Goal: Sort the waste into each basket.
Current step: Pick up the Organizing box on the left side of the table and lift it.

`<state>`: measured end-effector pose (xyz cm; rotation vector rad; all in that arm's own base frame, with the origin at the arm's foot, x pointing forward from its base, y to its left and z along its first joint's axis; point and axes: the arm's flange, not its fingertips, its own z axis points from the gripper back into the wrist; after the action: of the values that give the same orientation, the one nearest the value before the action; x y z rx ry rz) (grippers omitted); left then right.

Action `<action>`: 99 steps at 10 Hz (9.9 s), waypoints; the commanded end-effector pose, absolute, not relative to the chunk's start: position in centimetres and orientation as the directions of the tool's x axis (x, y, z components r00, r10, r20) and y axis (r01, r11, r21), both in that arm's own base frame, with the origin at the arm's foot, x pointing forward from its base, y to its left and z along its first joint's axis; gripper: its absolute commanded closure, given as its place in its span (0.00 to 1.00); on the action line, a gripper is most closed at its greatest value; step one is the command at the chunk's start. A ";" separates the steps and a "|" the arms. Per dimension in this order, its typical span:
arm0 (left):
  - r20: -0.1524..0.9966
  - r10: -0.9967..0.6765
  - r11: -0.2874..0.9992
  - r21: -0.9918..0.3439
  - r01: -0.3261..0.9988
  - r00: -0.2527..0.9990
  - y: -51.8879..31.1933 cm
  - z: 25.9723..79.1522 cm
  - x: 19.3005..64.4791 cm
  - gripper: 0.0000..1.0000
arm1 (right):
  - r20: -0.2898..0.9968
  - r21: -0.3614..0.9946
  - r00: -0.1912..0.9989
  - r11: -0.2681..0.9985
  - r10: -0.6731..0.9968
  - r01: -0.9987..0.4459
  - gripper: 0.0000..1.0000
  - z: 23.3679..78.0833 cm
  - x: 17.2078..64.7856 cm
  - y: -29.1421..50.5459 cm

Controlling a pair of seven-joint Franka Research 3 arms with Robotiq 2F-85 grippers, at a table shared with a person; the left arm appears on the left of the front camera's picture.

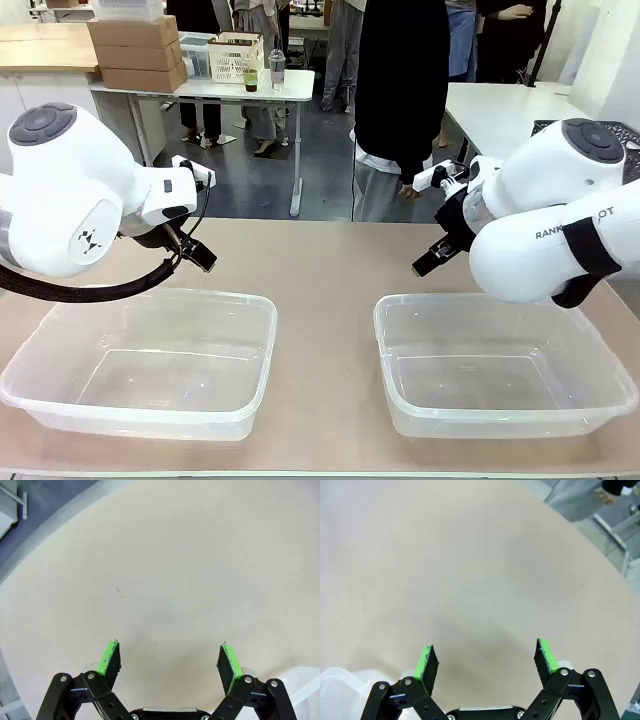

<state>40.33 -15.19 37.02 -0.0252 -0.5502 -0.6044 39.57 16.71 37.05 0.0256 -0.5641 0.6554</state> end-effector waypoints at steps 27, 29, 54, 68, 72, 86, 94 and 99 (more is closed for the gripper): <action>0.157 0.183 0.313 -0.945 0.093 0.971 8.8 50.1 34.0 0.00 | -0.101 0.984 0.770 0.051 -0.630 0.171 0.00 49.4 28.7 -14.0; 0.478 -0.146 0.404 -0.770 0.494 0.866 6.7 51.9 31.8 0.00 | 0.349 0.804 0.922 0.558 -0.165 -0.204 0.00 52.1 27.4 -11.0; 0.267 -0.536 0.844 0.148 0.515 0.801 -1.6 42.1 26.7 0.00 | 0.119 0.099 0.962 0.962 0.244 -0.256 0.00 44.0 23.8 46.0; -0.144 -0.366 0.931 -0.046 0.363 0.920 0.4 38.4 30.2 0.00 | 0.098 0.068 0.995 0.997 0.022 -0.029 0.00 36.4 26.2 46.8; -0.074 -0.245 0.968 -0.081 0.239 0.967 -1.7 35.6 29.7 0.00 | 0.079 0.079 0.996 0.996 0.045 -0.051 0.00 36.0 26.1 45.3; -0.046 -0.217 0.976 -0.009 0.217 0.975 -3.0 33.6 29.1 1.00 | 0.120 0.100 0.993 0.995 -0.007 -0.005 1.00 36.3 25.4 44.9; 0.129 -0.277 0.961 0.054 0.273 0.952 -6.2 44.6 33.4 1.00 | 0.106 -0.091 0.992 0.993 -0.070 0.080 1.00 42.8 25.1 38.9; 0.280 -0.259 0.966 0.078 0.247 0.925 -9.5 54.1 36.6 1.00 | 0.014 -0.294 0.999 0.955 0.053 -0.047 1.00 50.8 28.2 37.4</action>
<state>34.67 -12.83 54.01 -0.0531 -0.2708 -0.3311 27.48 38.64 52.07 -0.1341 -0.0944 -0.0148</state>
